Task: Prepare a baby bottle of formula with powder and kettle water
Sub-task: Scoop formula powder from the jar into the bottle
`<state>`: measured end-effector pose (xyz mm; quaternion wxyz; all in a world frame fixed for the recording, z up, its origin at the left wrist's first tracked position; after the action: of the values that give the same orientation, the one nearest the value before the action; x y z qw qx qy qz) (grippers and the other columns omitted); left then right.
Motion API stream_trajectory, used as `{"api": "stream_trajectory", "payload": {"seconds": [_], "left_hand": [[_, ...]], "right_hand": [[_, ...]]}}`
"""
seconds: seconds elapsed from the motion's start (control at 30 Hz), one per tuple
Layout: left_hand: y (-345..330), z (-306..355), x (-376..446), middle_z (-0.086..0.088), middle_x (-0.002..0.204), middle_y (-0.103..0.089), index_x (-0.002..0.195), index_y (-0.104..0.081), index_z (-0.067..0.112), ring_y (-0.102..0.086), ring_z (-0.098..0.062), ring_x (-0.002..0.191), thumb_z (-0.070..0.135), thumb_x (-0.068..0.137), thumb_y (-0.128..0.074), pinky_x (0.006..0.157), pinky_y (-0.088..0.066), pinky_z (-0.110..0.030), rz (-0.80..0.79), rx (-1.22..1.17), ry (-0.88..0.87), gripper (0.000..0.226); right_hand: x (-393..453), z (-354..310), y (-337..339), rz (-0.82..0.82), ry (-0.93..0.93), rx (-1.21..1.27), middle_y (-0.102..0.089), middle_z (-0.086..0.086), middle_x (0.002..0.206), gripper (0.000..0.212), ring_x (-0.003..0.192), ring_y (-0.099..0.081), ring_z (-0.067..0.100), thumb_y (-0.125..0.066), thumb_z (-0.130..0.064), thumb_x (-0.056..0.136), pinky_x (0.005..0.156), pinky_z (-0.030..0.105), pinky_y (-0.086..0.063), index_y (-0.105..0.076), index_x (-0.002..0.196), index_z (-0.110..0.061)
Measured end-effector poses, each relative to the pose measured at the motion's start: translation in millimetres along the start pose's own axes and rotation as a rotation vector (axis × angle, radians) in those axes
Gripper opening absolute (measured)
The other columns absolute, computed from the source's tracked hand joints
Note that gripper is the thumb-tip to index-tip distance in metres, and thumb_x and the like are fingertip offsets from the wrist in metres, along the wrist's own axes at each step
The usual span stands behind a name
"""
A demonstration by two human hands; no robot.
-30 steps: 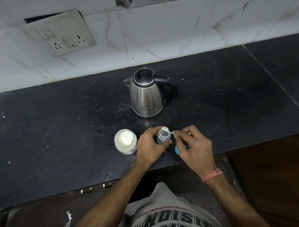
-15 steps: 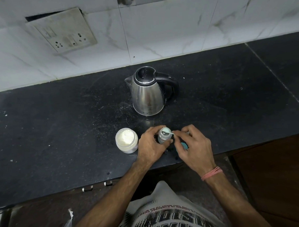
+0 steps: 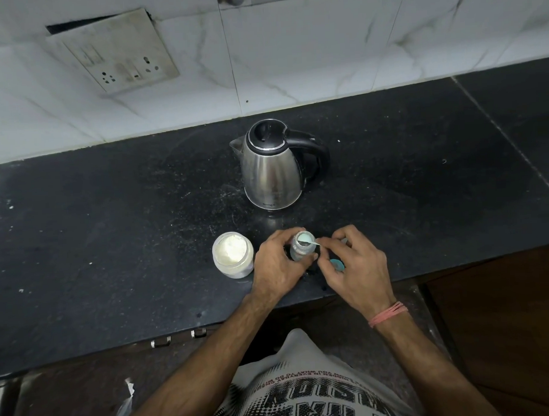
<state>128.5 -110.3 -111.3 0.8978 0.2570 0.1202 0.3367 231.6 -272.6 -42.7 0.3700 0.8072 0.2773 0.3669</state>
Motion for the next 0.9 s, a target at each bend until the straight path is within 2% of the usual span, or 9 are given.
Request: {"api": "stream_trajectory", "payload": {"seconds": [0.1,0.27,0.4,0.53,0.6,0.7,0.8,0.9], "left_hand": [[0.2,0.9,0.0,0.019,0.127,-0.076,0.137,-0.076,0.039,-0.073,0.001,0.118,0.048,0.083,-0.098,0.1,-0.065,-0.035,-0.012,-0.008,0.007,0.059],[0.7,1.0,0.4,0.019,0.128,-0.077,0.136,-0.077,0.038,-0.073,0.002,0.118,0.047,0.081,-0.1,0.101,-0.065,-0.034,-0.016,-0.009,0.015,0.06],[0.6,0.9,1.8,0.018,0.126,-0.077,0.136,-0.077,0.038,-0.073,0.001,0.116,0.045,0.081,-0.1,0.1,-0.065,-0.035,-0.012,-0.007,0.013,0.06],[0.4,0.1,1.2,0.019,0.126,-0.076,0.133,-0.077,0.039,-0.074,0.0,0.115,0.044,0.078,-0.102,0.1,-0.065,-0.036,-0.018,-0.005,0.014,0.061],[0.5,1.8,1.5,0.019,0.126,-0.076,0.134,-0.077,0.038,-0.074,-0.001,0.115,0.042,0.076,-0.104,0.101,-0.065,-0.037,-0.028,-0.006,0.023,0.064],[2.9,5.1,1.8,0.019,0.131,-0.073,0.143,-0.072,0.037,-0.073,-0.002,0.12,0.043,0.073,-0.106,0.106,-0.063,-0.04,-0.035,-0.001,0.038,0.078],[5.8,9.7,-0.8,0.02,0.143,-0.067,0.162,-0.057,0.036,-0.067,-0.003,0.131,0.049,0.066,-0.107,0.116,-0.058,-0.038,-0.056,-0.006,0.048,0.109],[14.6,16.8,-6.2,0.017,0.162,-0.058,0.176,-0.037,0.029,-0.053,-0.007,0.15,0.051,0.066,-0.107,0.126,-0.042,-0.03,-0.075,0.09,-0.043,0.132]], "right_hand": [[0.4,0.0,0.0,0.002,-0.006,0.005,-0.063,0.002,0.105,0.019,0.084,-0.061,0.012,-0.082,-0.02,0.093,0.064,0.026,-0.057,-0.083,0.11,-0.012],[0.0,-1.0,0.4,0.013,-0.05,0.029,-0.062,0.001,0.105,0.02,0.083,-0.063,0.014,-0.079,-0.02,0.094,0.063,0.032,-0.061,-0.082,0.112,-0.012],[2.0,-3.0,1.7,0.026,-0.088,0.08,-0.061,-0.003,0.103,0.017,0.081,-0.061,0.009,-0.081,-0.018,0.093,0.068,0.023,-0.054,-0.082,0.11,-0.013],[3.1,-7.3,0.2,0.011,-0.381,0.33,-0.061,-0.016,0.098,0.016,0.071,-0.061,0.009,-0.082,-0.016,0.093,0.065,0.015,-0.049,-0.084,0.107,-0.024],[1.8,-7.7,1.0,0.056,-0.497,0.45,-0.065,-0.015,0.097,0.021,0.067,-0.06,0.013,-0.082,-0.011,0.093,0.063,0.019,-0.051,-0.084,0.104,-0.028],[1.4,-5.6,-1.0,0.089,-0.622,0.613,-0.07,-0.006,0.097,0.023,0.066,-0.055,0.008,-0.081,-0.012,0.096,0.065,0.02,-0.051,-0.084,0.101,-0.034],[0.5,-3.2,-1.1,0.107,-0.734,0.73,-0.074,0.005,0.096,0.02,0.074,-0.056,0.006,-0.08,-0.013,0.098,0.068,0.017,-0.051,-0.085,0.102,-0.032],[2.1,-5.4,3.7,0.114,-0.718,0.719,-0.071,-0.004,0.089,0.018,0.074,-0.055,0.006,-0.078,-0.015,0.1,0.07,0.023,-0.051,-0.085,0.103,-0.032]]}}
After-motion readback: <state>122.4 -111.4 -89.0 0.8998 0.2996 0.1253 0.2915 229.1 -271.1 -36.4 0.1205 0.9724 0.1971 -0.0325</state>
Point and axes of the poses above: each hand's wrist, its own x-axis towards the middle knuckle, its own y-axis out of the back of the hand, z = x × y, the point moved 2 cm from there along x, towards the middle knuckle
